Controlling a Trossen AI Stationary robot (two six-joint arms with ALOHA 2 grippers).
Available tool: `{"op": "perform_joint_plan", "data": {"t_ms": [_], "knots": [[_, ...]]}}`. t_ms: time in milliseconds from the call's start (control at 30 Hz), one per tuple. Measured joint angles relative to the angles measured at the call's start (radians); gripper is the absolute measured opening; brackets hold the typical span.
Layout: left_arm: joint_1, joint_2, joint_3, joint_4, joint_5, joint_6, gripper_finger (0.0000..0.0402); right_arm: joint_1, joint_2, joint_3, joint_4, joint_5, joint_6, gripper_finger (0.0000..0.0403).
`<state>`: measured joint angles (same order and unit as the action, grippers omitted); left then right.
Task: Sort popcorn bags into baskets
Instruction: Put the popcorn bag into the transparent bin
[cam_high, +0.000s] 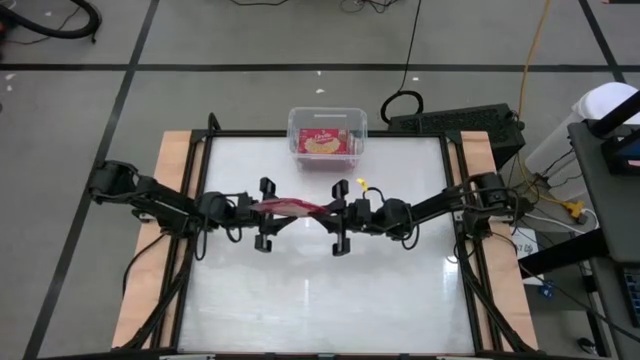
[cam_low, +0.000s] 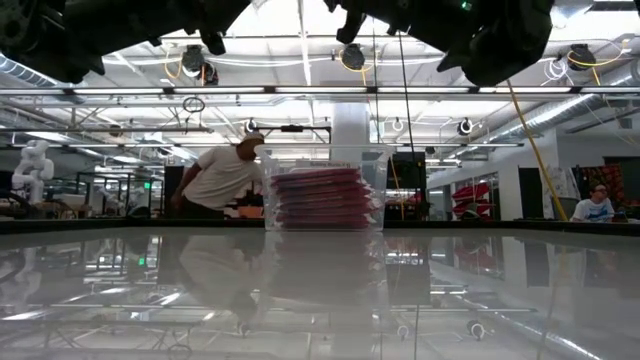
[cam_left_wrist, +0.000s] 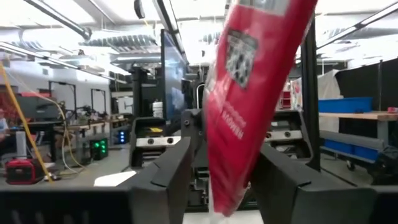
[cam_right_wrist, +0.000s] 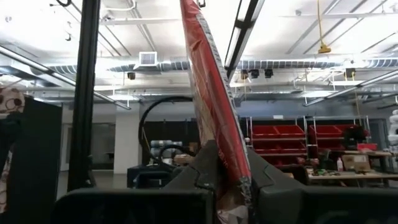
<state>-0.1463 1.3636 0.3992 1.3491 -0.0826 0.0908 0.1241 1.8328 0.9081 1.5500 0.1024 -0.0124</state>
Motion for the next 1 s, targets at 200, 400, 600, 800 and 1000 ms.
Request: {"op": "perform_joint_plan", "data": {"t_ms": [200, 400, 600, 800, 1000], "knots": [[-0.006, 0.0, 0.0, -0.039, 0.023, 0.004, 0.0042, 0.0, -0.001, 0.0, -0.008, -0.001, 0.001, 0.0015], [-0.023, -0.011, -0.007, -0.073, 0.029, -0.026, 0.002, 0.0, -0.023, -0.018, -0.067, 0.004, 0.071, 0.0025], [-0.022, -0.113, -0.075, -0.157, 0.028, -0.15, 0.0014, 0.025, -0.2, -0.119, -0.449, 0.16, 0.175, 0.0071], [-0.027, -0.338, -0.059, -0.69, -0.044, -0.199, 0.0014, 0.055, -0.441, -0.112, -1.1, 0.344, 0.402, 0.0114], [-0.049, -0.44, 0.082, -1.277, -0.128, -0.346, 0.0014, 0.061, -0.577, -0.059, -1.339, 0.342, 0.439, 0.0128]]}}
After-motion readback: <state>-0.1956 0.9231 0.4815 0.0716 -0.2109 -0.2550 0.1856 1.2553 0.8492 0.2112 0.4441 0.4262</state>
